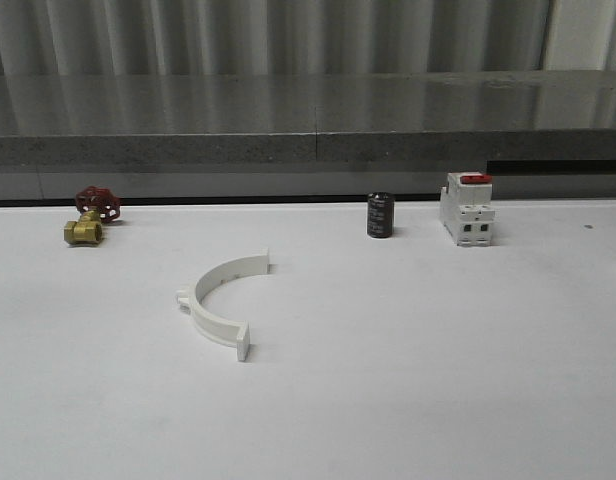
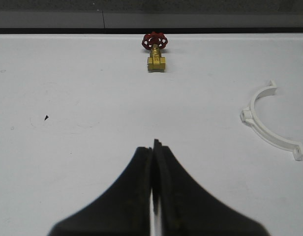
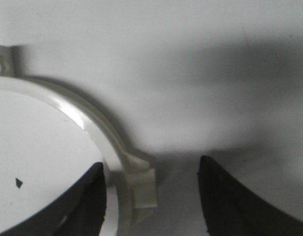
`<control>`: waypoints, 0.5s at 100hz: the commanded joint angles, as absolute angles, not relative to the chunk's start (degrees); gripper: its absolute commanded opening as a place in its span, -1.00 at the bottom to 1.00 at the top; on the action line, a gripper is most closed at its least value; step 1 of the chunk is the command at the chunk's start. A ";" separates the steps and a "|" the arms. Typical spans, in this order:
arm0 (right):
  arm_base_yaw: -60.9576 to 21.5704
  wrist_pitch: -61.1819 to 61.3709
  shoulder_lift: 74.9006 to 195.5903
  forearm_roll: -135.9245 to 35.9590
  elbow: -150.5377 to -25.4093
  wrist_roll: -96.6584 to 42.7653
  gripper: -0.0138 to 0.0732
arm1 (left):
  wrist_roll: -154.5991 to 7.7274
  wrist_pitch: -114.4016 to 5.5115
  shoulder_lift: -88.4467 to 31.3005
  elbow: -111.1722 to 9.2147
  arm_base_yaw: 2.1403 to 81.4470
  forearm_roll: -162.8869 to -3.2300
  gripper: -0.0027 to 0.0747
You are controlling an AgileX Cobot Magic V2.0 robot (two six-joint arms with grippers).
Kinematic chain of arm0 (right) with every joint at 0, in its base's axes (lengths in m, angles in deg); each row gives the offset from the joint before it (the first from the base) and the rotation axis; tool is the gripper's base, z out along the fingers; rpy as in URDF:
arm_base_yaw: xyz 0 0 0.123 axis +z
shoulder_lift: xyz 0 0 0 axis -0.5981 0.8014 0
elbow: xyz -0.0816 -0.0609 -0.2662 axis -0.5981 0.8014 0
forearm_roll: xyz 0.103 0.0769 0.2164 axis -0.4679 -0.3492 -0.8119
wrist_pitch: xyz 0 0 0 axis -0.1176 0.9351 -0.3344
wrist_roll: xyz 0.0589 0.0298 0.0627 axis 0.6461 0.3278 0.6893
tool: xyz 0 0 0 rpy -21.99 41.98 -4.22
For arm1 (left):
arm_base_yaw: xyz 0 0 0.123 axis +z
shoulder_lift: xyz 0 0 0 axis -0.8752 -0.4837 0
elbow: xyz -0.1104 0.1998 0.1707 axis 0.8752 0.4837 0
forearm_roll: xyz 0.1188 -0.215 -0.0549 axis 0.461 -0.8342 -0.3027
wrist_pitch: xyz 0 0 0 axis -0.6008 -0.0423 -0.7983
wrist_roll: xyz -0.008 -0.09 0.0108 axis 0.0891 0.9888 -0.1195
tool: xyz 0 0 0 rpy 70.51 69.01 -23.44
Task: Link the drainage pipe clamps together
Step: 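Grasp the second white clamp half at its middle with the right gripper, then carry the clamp half to the placed half and join their ends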
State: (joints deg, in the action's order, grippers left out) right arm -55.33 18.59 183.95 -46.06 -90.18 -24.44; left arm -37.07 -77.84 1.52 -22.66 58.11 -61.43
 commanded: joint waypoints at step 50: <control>-55.01 20.30 181.67 -51.51 -92.12 -25.00 -0.59 | -37.16 -74.18 1.34 -24.06 58.37 -62.24 -0.99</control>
State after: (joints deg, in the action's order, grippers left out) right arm -54.89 19.60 184.03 -49.72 -90.18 -24.44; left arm -37.10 -77.84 1.52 -22.66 58.11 -61.43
